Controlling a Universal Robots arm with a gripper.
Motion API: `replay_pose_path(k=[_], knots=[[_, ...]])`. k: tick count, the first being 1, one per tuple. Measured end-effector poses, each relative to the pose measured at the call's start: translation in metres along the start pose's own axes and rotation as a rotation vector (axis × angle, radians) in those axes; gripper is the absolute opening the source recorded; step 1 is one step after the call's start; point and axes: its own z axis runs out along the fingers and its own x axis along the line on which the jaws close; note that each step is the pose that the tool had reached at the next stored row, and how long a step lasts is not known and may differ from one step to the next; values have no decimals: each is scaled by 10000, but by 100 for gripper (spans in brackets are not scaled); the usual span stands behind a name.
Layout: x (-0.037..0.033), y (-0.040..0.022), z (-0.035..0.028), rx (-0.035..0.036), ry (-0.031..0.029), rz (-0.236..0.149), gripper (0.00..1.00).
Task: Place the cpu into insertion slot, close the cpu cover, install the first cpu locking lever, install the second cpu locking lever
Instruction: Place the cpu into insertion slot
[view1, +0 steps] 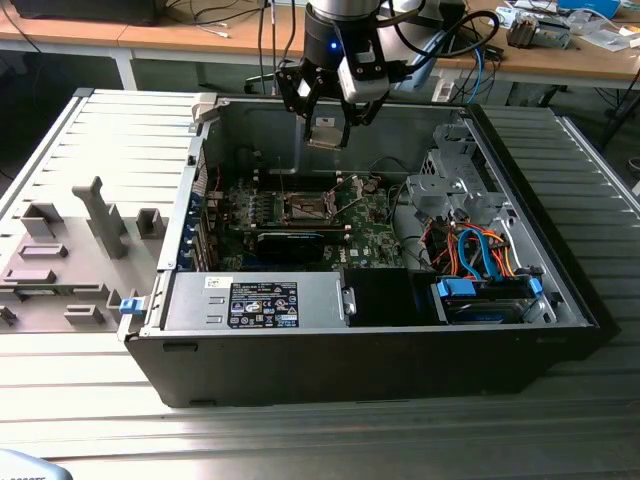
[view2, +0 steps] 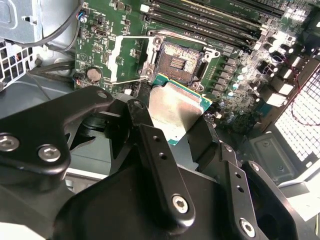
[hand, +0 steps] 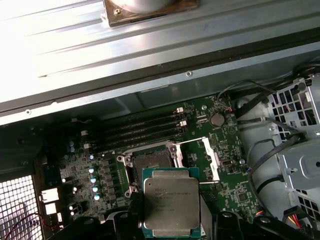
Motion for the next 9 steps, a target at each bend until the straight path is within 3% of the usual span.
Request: replay_pose_path(k=[9], knots=[[0, 0, 3, -3, -12, 136, 54]])
